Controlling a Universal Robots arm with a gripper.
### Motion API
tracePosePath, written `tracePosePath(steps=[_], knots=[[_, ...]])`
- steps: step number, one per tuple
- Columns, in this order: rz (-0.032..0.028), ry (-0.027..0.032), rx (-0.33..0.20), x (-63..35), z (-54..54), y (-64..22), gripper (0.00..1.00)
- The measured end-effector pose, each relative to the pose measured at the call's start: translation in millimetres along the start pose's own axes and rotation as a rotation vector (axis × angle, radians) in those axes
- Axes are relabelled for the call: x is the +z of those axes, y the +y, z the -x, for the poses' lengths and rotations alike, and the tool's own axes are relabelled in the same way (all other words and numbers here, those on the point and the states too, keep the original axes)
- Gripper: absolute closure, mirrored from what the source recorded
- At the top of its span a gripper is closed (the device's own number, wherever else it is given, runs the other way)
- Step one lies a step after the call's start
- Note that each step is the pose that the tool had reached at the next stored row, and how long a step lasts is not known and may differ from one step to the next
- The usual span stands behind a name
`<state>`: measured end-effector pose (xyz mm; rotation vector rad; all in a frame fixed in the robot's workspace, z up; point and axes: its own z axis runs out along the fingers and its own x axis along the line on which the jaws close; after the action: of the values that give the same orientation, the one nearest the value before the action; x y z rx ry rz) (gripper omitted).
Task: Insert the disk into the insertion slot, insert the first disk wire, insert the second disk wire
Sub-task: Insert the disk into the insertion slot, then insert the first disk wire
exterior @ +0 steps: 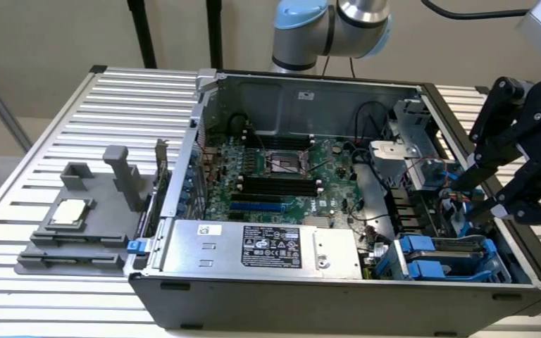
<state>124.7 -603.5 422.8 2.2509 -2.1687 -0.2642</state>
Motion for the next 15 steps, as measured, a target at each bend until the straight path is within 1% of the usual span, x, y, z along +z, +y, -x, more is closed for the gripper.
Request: tracePosePath(steps=[3, 4, 5, 6, 7, 9, 10, 11, 12, 13, 15], knots=[[-0.039, 0.0, -0.005, 0.3, 0.4, 0.0, 0.6], [-0.049, 0.0002, -0.006, 0.4, 0.5, 0.1, 0.6], [-0.0526, 0.0003, -0.006, 0.5, 0.9, 0.3, 0.6], [-0.0528, 0.0008, -0.006, 0.5, 0.9, 0.3, 0.62], [-0.0529, 0.0006, -0.006, 0.5, 0.9, 0.3, 0.62], [-0.053, 0.0007, -0.006, 0.5, 0.9, 0.3, 0.75], [-0.053, 0.0008, -0.006, 0.5, 0.9, 0.4, 0.75], [-0.0531, 0.0008, -0.006, 0.5, 0.9, 0.4, 0.86], [-0.0531, 0.0008, -0.006, 0.5, 0.9, 0.4, 0.86], [-0.0531, 0.0008, -0.006, 0.5, 0.9, 0.4, 0.89], [-0.0532, 0.0008, -0.006, 0.5, 0.9, 0.4, 0.89]])
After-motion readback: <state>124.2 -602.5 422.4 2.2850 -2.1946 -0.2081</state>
